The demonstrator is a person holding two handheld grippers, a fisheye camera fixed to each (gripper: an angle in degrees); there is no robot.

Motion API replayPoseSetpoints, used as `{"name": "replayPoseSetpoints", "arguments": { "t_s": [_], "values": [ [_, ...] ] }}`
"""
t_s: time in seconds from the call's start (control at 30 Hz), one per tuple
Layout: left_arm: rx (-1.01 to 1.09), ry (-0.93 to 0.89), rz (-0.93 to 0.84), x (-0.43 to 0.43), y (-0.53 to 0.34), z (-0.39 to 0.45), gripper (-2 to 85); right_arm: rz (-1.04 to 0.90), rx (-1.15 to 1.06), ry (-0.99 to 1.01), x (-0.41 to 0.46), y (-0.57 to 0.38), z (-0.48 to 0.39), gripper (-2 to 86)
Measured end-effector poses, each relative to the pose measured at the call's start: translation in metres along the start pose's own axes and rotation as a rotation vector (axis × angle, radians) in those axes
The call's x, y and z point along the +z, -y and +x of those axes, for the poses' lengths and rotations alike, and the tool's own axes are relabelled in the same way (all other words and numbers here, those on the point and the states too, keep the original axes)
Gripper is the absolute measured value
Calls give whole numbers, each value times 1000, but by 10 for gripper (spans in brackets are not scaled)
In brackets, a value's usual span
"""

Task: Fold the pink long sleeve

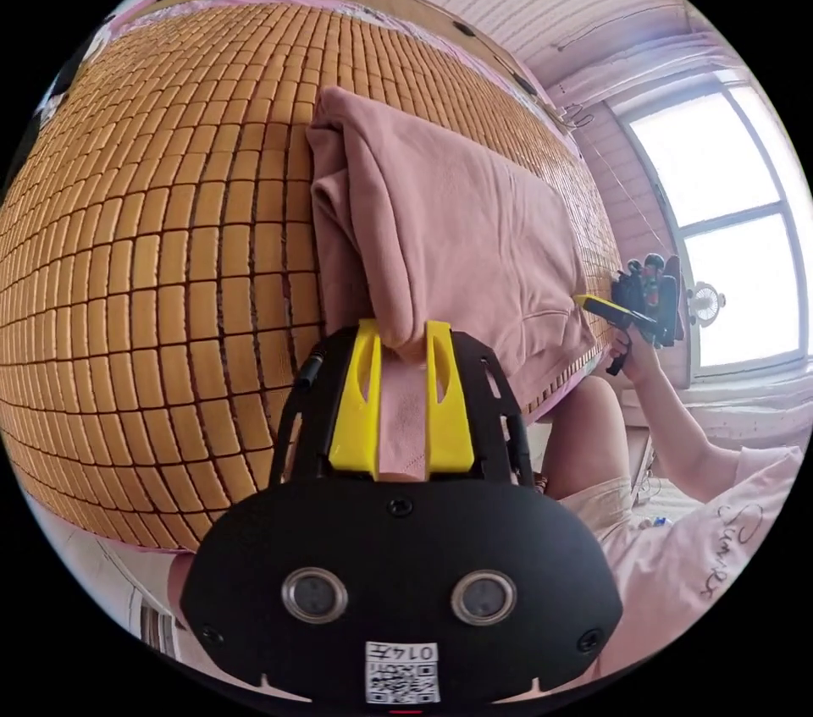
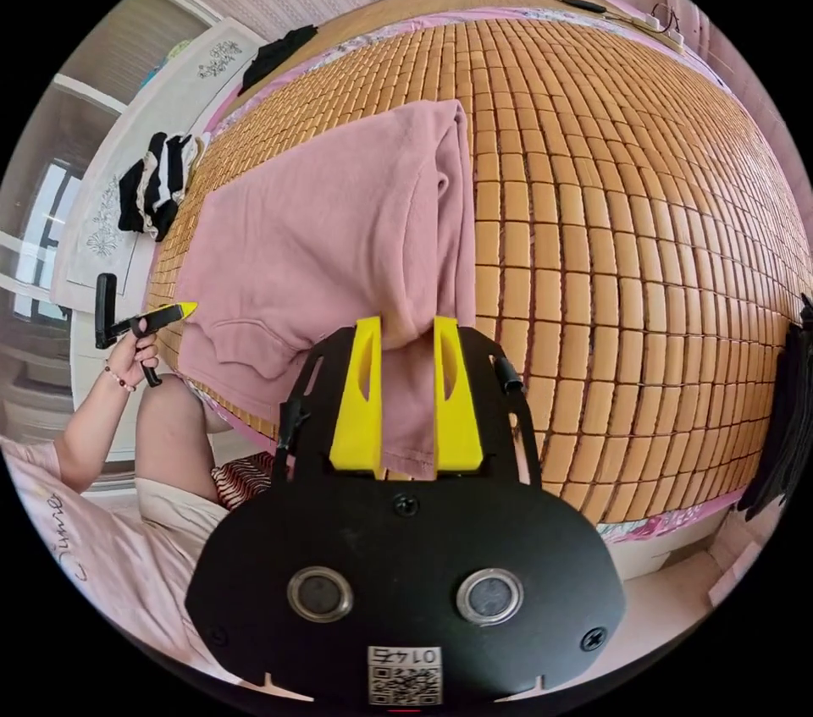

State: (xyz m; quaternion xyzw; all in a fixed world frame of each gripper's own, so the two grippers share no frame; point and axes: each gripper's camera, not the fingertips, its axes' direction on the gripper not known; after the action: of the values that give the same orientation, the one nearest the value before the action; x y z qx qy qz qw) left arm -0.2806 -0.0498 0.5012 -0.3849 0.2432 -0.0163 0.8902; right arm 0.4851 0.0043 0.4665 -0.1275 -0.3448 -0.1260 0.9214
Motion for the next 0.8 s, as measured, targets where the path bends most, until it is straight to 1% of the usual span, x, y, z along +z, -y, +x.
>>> {"name": "replayPoseSetpoints", "arguments": {
  "t_s": [0.1, 0.2, 0.3, 0.37, 0.43, 0.53, 0.63, 0.73, 0.8],
  "values": [
    [50, 16, 52, -12, -1, 9, 45, 19, -33, 49, -20, 6, -7, 42],
    [73, -70, 107, -36, 0, 13, 40, 50, -32, 175, -47, 11, -4, 35],
    [94, -138, 144, -57, 3, 18, 38, 102, -47, 207, -65, 13, -3, 30],
    [122, -181, 150, -63, 5, 25, 38, 107, -48, 203, -67, 15, -3, 28],
    [136, -167, 134, -58, 6, 30, 38, 91, -47, 220, -62, 17, -2, 26],
    [136, -170, 114, -51, 4, 32, 38, 70, -37, 298, -59, 17, -5, 22],
    [163, -195, 185, -70, -2, 39, 38, 134, -41, 366, -80, 10, -8, 20],
    [196, -289, 224, -90, -11, 51, 38, 161, -14, 444, -91, -1, -4, 20],
    [194, -321, 188, -84, -19, 54, 39, 85, 25, 443, -68, -9, 1, 22]
  ]
}}
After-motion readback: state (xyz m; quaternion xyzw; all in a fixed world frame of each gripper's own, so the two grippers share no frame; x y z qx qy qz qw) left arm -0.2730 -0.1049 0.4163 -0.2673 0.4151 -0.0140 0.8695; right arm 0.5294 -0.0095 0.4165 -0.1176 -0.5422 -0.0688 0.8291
